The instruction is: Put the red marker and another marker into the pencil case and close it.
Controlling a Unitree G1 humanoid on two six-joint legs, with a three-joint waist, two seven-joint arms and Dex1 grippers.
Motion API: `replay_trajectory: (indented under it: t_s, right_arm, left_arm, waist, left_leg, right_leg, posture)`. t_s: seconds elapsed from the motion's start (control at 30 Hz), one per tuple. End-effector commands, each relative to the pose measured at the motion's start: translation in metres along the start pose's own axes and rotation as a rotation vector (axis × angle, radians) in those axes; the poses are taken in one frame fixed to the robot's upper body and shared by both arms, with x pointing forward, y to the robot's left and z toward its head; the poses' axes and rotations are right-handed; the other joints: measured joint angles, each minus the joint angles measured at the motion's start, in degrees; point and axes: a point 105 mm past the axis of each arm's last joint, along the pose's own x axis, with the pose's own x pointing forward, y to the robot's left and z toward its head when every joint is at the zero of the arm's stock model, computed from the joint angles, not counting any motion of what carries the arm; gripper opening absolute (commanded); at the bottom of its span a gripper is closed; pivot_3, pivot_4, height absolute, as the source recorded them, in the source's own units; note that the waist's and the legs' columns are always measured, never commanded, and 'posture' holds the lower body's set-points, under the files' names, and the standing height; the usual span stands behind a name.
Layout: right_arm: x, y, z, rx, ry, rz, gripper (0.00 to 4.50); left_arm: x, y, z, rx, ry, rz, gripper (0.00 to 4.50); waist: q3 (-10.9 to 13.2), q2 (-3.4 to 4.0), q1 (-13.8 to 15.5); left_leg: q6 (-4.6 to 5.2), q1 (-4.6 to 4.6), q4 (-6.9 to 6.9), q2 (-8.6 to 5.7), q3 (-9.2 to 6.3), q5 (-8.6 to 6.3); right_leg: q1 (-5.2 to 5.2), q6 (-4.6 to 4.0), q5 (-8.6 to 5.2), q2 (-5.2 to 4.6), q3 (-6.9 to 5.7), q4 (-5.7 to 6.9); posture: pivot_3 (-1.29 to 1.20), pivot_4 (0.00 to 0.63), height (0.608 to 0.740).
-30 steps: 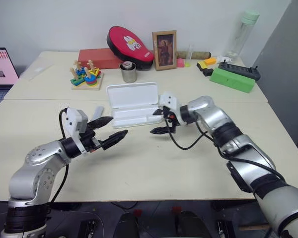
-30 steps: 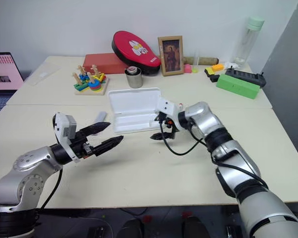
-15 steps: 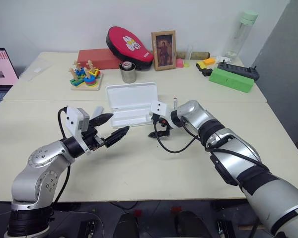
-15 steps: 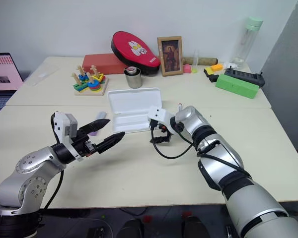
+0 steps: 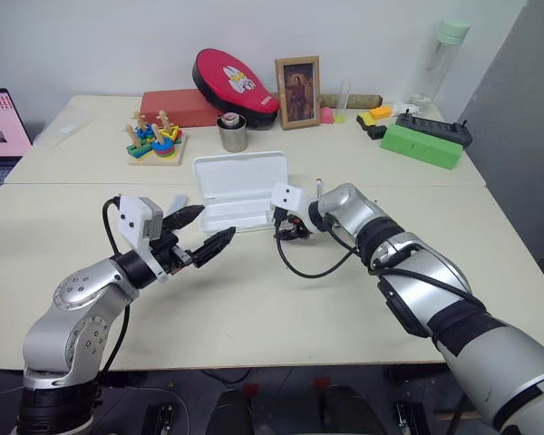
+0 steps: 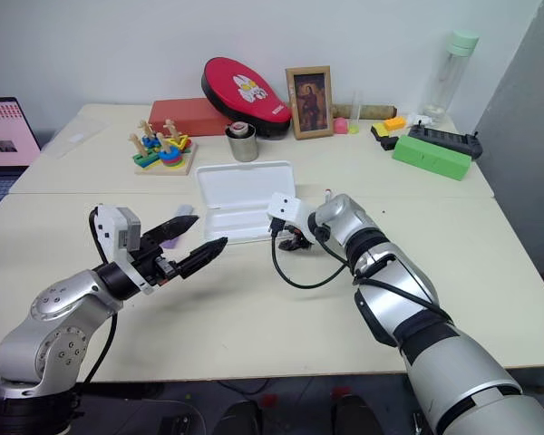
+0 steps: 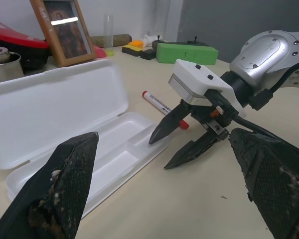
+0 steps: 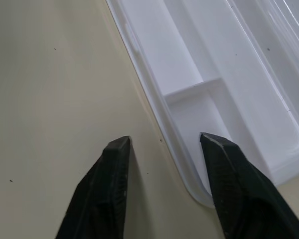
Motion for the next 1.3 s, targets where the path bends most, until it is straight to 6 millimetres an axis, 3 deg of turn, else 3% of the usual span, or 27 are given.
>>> replay_trajectory:
  t_s: [0.03,0.23,0.47,0.67,0.97,1.1,1.3]
  right_arm:
    - [-0.003,-0.005,0.004,-0.01,0.007,-0.02,1.13]
    - [-0.003,-0.004,0.005,-0.015,-0.003,-0.009,0.02]
    - [-0.007,0.0,0.021,-0.056,-0.074,0.053,0.02]
    - [-0.02,0.008,0.037,-0.165,-0.126,0.191,0.02]
    - [-0.029,0.047,0.014,-0.248,-0.139,0.36,0.02]
    - [-0.034,0.069,-0.001,-0.24,-0.118,0.381,0.02]
    - [-0.041,0.088,-0.011,-0.202,-0.101,0.383,0.02]
  left_arm:
    - [-0.001,-0.003,0.016,0.035,-0.05,-0.005,4.5]
    - [-0.001,-0.001,0.018,0.036,-0.056,0.001,4.5]
    - [-0.006,0.006,0.018,0.04,-0.045,0.018,4.5]
    - [-0.022,0.011,0.022,0.06,-0.017,0.03,4.5]
    - [-0.077,0.01,-0.005,0.073,0.209,0.043,4.5]
    - [-0.083,0.013,0.004,0.08,0.19,0.056,4.5]
    - [-0.085,0.009,0.0,0.065,0.205,0.048,4.5]
  waist:
    - [0.0,0.0,0.0]
    - [0.0,0.0,-0.01]
    - [0.01,0.01,-0.17]
    - [0.02,0.03,-0.4]
    - [0.14,0.22,-0.3]
    - [0.15,0.22,0.14]
    - [0.12,0.17,0.0]
  left_leg:
    - [0.0,0.0,0.0,0.0,0.0,0.0]
    - [0.0,0.0,0.0,0.0,0.0,0.0]
    - [0.0,-0.01,0.0,0.0,-0.01,0.0]
    - [0.0,-0.01,-0.01,0.0,-0.01,0.0]
    - [-0.01,-0.01,-0.04,0.01,0.0,-0.01]
    - [-0.02,-0.01,-0.01,0.02,0.0,-0.01]
    - [-0.02,0.06,0.02,0.03,0.01,0.0]
  right_leg:
    - [0.0,0.0,0.0,0.0,0.0,0.0]
    - [0.0,0.0,0.0,0.0,0.0,0.0]
    - [-0.01,0.0,0.0,0.0,0.0,0.0]
    - [-0.02,0.0,0.0,0.01,0.0,0.0]
    - [-0.01,-0.02,-0.01,-0.01,-0.02,-0.05]
    - [-0.04,0.0,-0.02,-0.01,-0.04,0.0]
    - [0.0,0.01,-0.03,0.0,-0.02,-0.03]
  posture:
    - [0.0,0.15,0.74]
    - [0.0,0.15,0.74]
    - [0.0,0.15,0.74]
    - [0.0,0.15,0.74]
    - [0.0,0.15,0.74]
    - [0.0,0.15,0.74]
    - [0.0,0.15,0.74]
